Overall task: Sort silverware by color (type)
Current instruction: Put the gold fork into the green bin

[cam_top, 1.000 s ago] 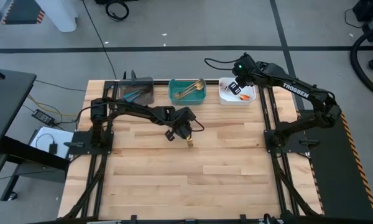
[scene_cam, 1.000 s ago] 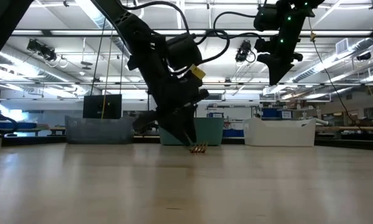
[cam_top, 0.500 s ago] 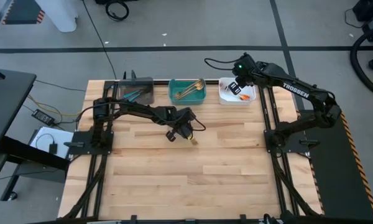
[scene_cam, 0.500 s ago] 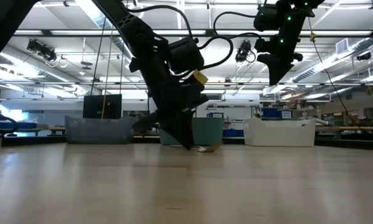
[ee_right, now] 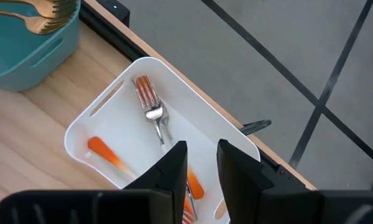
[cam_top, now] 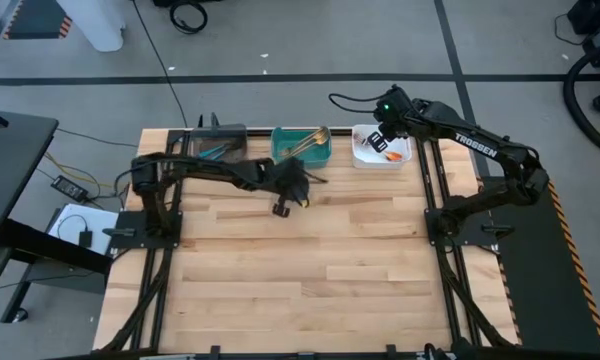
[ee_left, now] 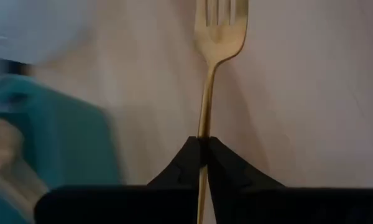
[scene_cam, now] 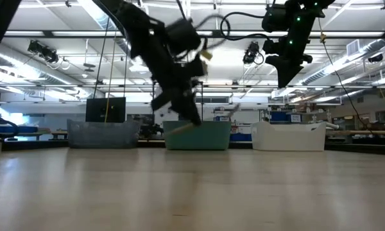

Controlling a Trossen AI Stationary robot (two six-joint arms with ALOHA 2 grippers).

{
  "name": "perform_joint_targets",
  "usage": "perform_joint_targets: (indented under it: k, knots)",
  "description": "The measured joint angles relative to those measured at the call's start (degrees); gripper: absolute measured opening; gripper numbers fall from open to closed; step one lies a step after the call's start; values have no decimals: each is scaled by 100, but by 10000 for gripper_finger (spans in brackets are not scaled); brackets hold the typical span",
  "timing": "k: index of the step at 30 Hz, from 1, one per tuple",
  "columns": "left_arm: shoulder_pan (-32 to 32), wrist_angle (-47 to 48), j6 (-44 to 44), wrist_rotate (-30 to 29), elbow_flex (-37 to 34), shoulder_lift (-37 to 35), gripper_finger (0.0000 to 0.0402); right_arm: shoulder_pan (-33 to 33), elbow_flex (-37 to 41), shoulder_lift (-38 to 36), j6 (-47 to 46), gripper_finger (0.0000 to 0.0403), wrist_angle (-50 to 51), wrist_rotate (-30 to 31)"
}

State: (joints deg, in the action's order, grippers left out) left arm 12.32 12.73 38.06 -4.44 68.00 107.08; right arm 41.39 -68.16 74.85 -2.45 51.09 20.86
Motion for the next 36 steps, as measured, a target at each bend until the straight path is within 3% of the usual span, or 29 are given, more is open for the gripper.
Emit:
perform_joint_targets:
  k: [7, 11, 15, 22, 29, 36]
  knots:
    - [662, -326, -1161, -15, 27, -897, 19, 0, 0, 0, 4, 96, -1, -1]
    - [1385, -247, -1956, -33, 11, -887, 19, 0, 0, 0, -46, 96, -63, -4]
    - [1899, -645, -2083, 331, 22, -629, 19, 0, 0, 0, -78, 96, -348, -4]
    - [2052, -1522, -2094, 896, 24, -264, 28, 8, 0, 0, -47, 96, -635, -78]
    - [2007, -1333, -2265, 576, 319, -282, 18, 52, 0, 0, 106, 96, -687, -105]
    - [2009, -1400, -2373, 809, 958, -252, 19, 55, 2, 0, 113, 96, -697, -107]
